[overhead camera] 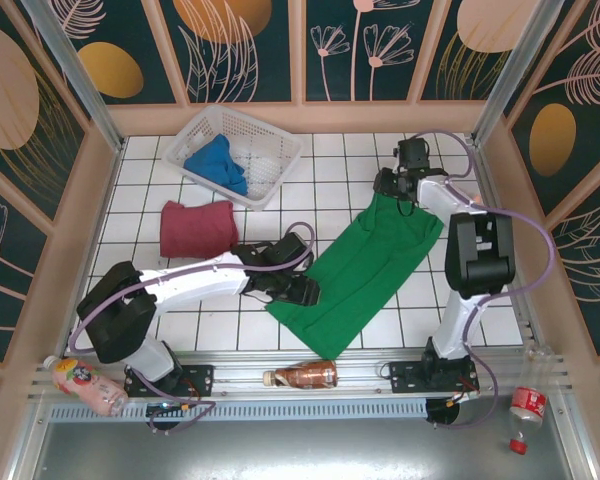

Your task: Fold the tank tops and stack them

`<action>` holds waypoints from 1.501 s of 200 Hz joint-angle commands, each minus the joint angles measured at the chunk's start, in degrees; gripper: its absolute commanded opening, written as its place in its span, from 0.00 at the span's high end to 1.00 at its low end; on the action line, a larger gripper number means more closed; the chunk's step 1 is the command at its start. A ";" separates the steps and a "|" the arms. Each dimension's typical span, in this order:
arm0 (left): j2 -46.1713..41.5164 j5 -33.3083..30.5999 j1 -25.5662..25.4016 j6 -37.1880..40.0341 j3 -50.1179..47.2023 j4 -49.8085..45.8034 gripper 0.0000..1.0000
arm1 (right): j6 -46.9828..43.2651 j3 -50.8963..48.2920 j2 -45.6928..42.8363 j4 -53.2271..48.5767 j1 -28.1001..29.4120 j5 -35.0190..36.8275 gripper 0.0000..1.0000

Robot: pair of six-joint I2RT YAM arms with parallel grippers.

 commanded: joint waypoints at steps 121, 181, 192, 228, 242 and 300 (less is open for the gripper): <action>3.89 2.53 -0.15 -1.16 -4.73 5.34 0.46 | -3.69 12.62 14.35 -3.76 0.23 5.94 0.75; 4.94 4.32 -0.15 -1.00 -5.19 5.63 0.46 | -3.49 13.27 12.84 -4.46 -1.53 6.51 0.95; 5.02 4.66 -0.13 -1.00 -5.39 5.79 0.46 | -2.98 12.66 11.96 -3.89 -2.30 6.51 0.97; 6.28 5.46 -0.13 -0.74 -5.91 6.15 0.46 | -1.06 8.00 8.56 1.44 -5.08 -0.55 0.98; 6.35 5.82 -0.11 -0.51 -6.14 6.29 0.46 | -0.67 4.90 7.08 5.61 -6.19 -3.87 0.98; 8.30 7.08 -0.15 -0.40 -7.31 6.95 0.46 | 3.93 -5.87 3.87 17.16 -10.94 -13.02 0.99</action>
